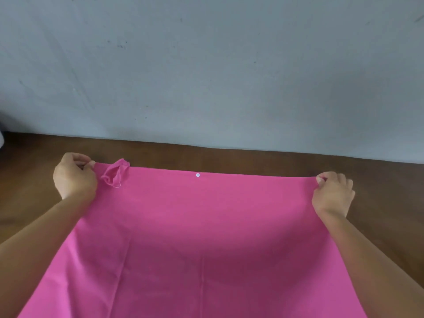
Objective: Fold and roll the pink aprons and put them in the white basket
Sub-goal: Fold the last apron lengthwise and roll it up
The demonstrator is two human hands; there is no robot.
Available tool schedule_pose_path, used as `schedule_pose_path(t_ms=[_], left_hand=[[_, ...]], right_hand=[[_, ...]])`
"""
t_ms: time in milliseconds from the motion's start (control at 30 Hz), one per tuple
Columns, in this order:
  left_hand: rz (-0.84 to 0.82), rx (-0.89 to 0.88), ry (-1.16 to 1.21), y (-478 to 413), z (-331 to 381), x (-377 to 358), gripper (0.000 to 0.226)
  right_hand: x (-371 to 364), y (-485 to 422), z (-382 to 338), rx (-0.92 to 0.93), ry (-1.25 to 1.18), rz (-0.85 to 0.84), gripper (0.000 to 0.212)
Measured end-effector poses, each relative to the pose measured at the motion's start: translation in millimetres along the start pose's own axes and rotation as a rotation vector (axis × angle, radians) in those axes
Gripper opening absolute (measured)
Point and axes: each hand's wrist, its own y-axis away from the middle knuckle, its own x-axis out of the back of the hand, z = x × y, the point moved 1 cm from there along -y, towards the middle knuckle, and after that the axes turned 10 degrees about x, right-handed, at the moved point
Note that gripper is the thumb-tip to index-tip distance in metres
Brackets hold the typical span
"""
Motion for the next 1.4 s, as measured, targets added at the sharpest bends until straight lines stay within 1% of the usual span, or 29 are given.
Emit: schedule_pose_path(t_ms=[333, 667, 767, 833, 900, 1000, 1067, 1133, 1233, 1300, 1400], left_hand=[[0.031, -0.025, -0.002, -43, 38, -49, 0.014], [0.056, 0.0, 0.004, -56, 47, -60, 0.017], [0.023, -0.01, 0.0, -56, 48, -58, 0.019], [-0.007, -0.055, -0.037, -58, 46, -54, 0.021], [-0.027, -0.13, -0.141, -56, 45, -51, 0.026], [-0.02, -0.111, -0.257, -40, 43, -45, 0.044], [-0.042, -0.13, -0.279, -19, 41, -41, 0.054], [-0.071, -0.161, -0.267, 7, 37, -35, 0.06], [-0.097, -0.149, -0.24, 51, 25, -24, 0.06], [-0.149, -0.158, -0.239, 81, 17, -17, 0.06], [-0.247, -0.295, -0.283, 128, 8, -7, 0.061]], right_hand=[[-36, -70, -14, -0.01, 0.002, 0.013, 0.014], [-49, -89, -15, -0.025, 0.05, 0.075, 0.017], [-48, -89, -14, -0.054, 0.033, 0.069, 0.022], [-45, -88, -14, -0.066, 0.024, 0.037, 0.027], [-40, -82, -14, -0.04, 0.016, -0.02, 0.031], [-29, -61, -18, 0.049, 0.009, -0.094, 0.044], [-23, -41, -20, 0.134, 0.03, -0.172, 0.056], [-18, -23, -20, 0.187, 0.06, -0.262, 0.063], [-9, 7, -18, 0.211, 0.067, -0.338, 0.067], [-2, 25, -17, 0.216, 0.064, -0.372, 0.069], [11, 50, -11, 0.226, 0.085, -0.398, 0.071]])
